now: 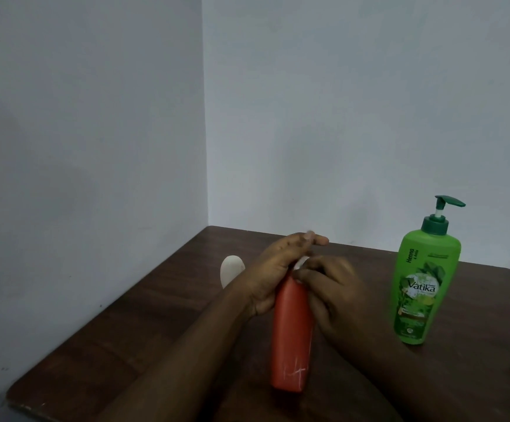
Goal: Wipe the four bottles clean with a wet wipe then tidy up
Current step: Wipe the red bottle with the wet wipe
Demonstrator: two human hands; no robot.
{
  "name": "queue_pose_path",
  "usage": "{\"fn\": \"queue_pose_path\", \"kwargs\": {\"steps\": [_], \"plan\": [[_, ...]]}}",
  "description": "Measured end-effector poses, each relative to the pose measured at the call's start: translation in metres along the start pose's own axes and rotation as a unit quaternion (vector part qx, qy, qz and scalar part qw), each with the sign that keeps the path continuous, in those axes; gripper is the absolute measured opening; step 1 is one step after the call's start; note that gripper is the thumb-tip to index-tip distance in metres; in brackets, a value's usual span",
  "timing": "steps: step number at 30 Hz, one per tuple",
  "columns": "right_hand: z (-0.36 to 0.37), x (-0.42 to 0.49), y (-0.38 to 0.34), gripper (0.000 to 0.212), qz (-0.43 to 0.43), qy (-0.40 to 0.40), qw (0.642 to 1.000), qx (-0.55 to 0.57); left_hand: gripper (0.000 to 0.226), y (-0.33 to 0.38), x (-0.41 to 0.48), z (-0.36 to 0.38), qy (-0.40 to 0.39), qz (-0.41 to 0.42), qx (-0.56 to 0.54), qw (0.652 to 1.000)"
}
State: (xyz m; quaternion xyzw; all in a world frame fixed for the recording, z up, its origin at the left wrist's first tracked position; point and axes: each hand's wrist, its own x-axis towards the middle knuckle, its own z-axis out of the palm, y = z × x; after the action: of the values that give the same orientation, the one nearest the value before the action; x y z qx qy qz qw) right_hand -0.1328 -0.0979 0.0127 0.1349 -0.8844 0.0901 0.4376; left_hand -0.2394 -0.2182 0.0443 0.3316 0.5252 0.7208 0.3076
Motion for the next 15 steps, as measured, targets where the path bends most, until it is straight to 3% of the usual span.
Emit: {"fn": "queue_pose_path", "kwargs": {"steps": [8,15], "plan": [[-0.018,0.008,0.008,0.023,-0.016,-0.179,0.983,0.043,0.036,-0.004,0.003,-0.005,0.047,0.015,-0.035,0.998],[-0.030,0.027,-0.004,0.012,-0.025,-0.116,0.993,-0.006,0.023,0.007,-0.001,-0.007,0.045,0.014,-0.124,0.991]]}}
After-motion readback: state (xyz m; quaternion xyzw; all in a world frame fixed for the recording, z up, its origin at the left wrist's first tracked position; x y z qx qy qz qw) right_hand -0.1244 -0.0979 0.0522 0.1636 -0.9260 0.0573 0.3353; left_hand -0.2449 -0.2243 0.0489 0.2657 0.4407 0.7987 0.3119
